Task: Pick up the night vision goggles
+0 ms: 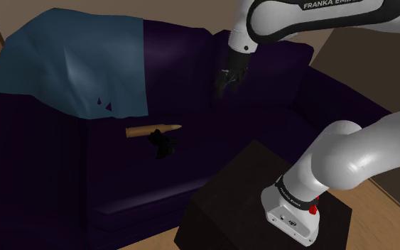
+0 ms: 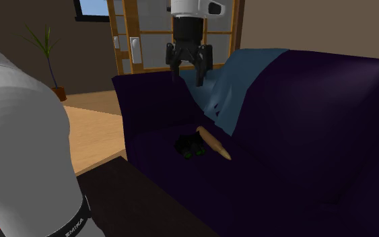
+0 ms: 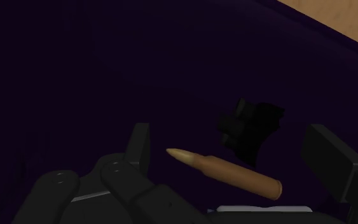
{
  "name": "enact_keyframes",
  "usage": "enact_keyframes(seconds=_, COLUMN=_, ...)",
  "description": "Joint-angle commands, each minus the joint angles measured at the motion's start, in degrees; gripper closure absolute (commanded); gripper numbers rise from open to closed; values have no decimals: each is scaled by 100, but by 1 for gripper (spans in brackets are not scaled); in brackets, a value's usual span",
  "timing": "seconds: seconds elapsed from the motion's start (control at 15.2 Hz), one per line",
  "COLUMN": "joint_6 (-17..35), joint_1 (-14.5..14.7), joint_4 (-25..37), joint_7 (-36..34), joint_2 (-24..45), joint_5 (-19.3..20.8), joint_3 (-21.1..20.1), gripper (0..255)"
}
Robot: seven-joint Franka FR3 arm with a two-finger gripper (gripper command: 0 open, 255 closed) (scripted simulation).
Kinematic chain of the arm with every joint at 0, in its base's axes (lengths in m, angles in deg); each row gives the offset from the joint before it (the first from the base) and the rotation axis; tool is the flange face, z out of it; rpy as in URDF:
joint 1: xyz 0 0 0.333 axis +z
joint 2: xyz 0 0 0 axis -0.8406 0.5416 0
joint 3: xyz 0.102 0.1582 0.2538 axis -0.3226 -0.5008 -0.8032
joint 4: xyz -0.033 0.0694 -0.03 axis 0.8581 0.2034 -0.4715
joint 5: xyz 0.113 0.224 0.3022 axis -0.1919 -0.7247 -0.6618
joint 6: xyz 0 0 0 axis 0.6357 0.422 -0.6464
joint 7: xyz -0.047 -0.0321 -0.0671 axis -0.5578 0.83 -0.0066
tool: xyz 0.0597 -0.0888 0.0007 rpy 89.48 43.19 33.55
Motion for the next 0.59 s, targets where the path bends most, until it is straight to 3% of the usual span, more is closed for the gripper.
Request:
enact_keyframes(seconds=0.0, joint_6=389, joint_1=51, joint_4=-36, joint_7=-45, joint_2=330, joint_5=-44, joint_3=-57, gripper=0)
enact_keyframes(seconds=0.53, joint_6=1794, joint_1=225, joint_4=284, joint_7=-221, joint_2=2024, joint_5=-145, joint_3=-279, gripper=0)
